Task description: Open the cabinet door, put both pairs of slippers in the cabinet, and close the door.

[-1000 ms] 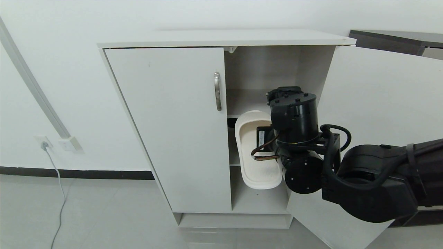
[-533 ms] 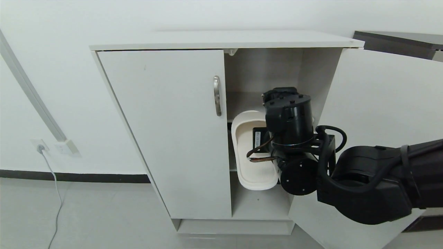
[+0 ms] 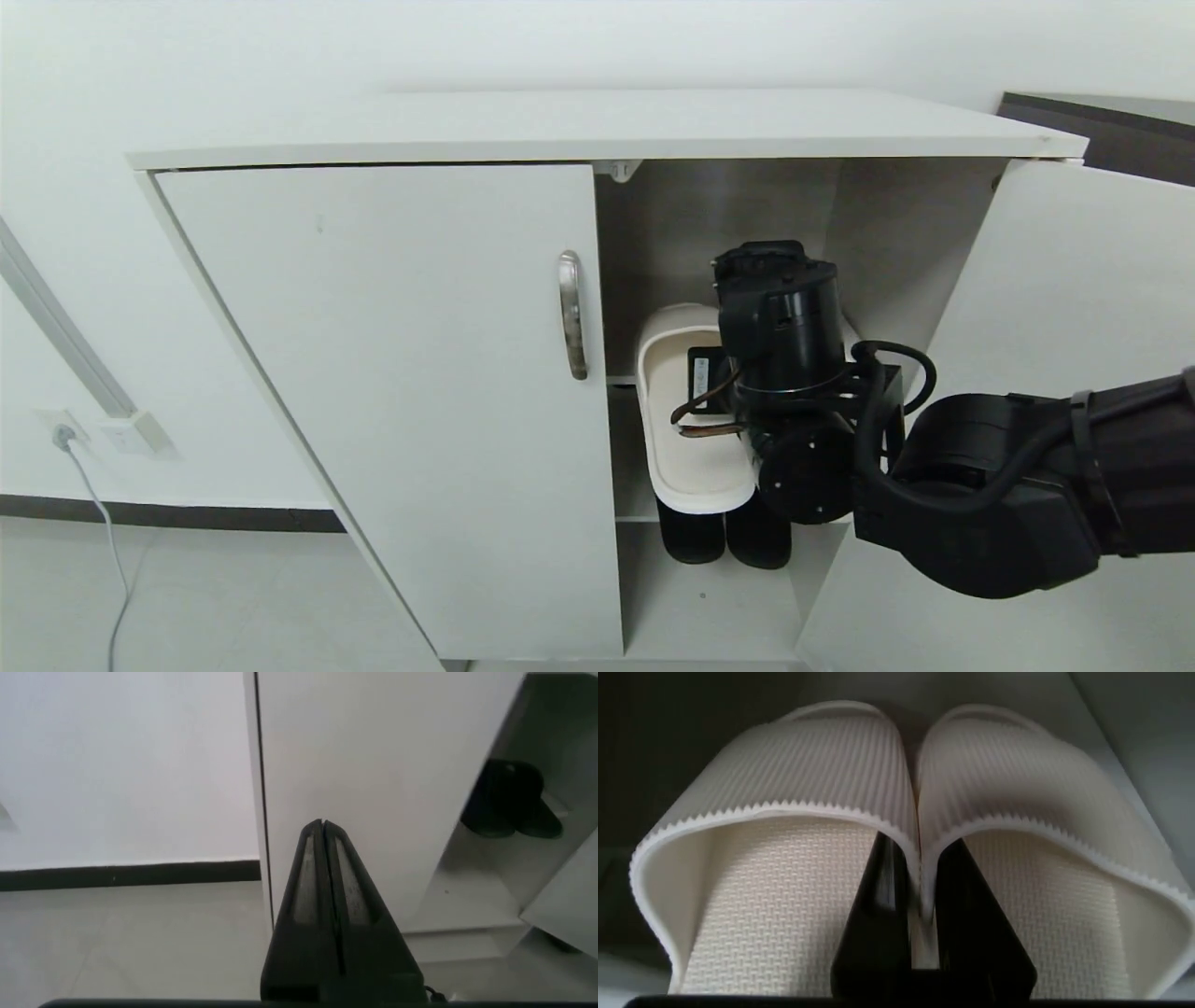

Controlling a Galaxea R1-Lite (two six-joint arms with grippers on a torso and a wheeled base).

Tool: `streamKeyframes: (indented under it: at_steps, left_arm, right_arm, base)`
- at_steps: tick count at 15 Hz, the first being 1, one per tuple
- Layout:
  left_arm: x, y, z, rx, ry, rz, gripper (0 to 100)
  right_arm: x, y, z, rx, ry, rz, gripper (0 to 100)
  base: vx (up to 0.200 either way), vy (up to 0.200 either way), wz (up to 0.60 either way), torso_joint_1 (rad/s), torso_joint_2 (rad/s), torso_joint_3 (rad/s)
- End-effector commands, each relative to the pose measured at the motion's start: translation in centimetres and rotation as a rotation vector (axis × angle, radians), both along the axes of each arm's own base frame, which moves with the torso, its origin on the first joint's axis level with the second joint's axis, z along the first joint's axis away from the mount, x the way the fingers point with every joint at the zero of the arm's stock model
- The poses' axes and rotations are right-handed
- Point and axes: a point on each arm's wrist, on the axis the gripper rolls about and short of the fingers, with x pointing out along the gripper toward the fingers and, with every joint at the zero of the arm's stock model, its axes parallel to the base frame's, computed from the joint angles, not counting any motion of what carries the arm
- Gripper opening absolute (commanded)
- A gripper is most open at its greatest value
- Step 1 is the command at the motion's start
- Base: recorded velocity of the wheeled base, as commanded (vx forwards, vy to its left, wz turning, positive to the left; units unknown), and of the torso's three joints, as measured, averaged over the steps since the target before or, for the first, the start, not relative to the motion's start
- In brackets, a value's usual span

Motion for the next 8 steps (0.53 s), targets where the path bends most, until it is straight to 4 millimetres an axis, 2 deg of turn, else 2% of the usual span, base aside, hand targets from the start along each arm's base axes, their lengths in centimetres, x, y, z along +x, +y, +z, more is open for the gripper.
streamKeyframes:
  at_steps: [1,5,8]
  left_arm:
    - [0.0,0.0,0.0,-0.001,0.001,0.0,0]
    - [0.0,0.0,0.0,-0.002,0.001,0.0,0]
    - [0.0,0.0,0.0,-0.002,0.001,0.0,0]
  right_arm:
    - [0.5,-0.3,0.0,0.0,-0.001,-0.011,0]
    - [2.1,-1.2,0.1,0.006,0.014,0.026,0]
    - [3.9,-1.0,0.4,0.003,0.013,0.018,0]
  base:
    - [0.0,0.0,0.0,0.0,0.0,0.0]
    - [0.0,0.0,0.0,0.0,0.0,0.0]
    - [0.0,0.0,0.0,0.0,0.0,0.0]
